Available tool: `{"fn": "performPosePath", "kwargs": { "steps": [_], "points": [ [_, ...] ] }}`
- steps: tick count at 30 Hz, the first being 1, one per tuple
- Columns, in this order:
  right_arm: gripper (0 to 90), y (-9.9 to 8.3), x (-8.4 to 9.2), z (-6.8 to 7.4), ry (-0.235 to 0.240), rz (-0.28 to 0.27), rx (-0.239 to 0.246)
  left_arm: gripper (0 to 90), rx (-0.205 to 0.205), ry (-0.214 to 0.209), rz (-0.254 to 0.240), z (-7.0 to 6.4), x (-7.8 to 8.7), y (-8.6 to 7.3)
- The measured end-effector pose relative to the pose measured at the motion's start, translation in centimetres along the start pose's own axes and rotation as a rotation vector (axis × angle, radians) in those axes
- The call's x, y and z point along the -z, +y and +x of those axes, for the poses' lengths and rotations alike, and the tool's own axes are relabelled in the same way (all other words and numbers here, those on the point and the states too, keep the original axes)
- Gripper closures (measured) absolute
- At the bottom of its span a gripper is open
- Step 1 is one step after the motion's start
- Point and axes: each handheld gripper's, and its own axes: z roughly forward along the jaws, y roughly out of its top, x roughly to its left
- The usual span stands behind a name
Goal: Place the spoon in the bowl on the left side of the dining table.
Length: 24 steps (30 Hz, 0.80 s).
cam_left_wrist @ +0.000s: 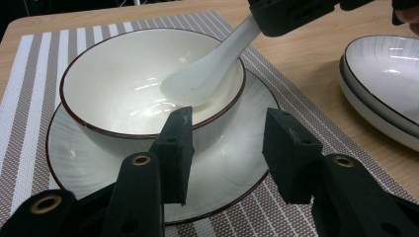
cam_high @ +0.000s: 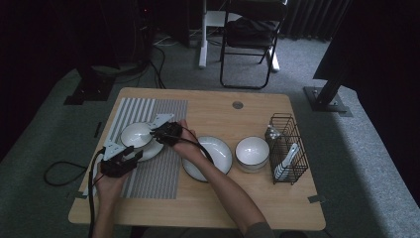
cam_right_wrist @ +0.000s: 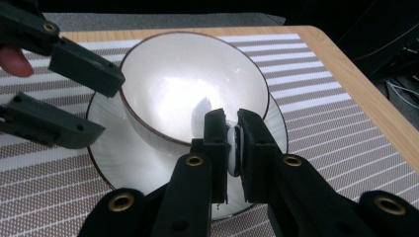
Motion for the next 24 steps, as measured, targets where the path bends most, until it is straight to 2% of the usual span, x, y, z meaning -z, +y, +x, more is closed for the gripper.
{"fn": "performPosePath", "kwargs": {
  "steps": [4,11,24],
  "points": [
    [83.3,-0.25,-0.03,0.09,0.001,0.009,0.006,56.1,0.002,-0.001,-0.001,0.03,-0.01,-0.01],
    [83.8,-0.36,0.17,0.38,-0.011,0.029,0.043,56.0,0.003,-0.002,-0.002,0.02,0.0,-0.01],
    [81.8,-0.52,0.33,0.23,-0.006,0.028,0.041,56.0,0.002,-0.003,0.0,-0.02,-0.03,0.01]
  ]
}}
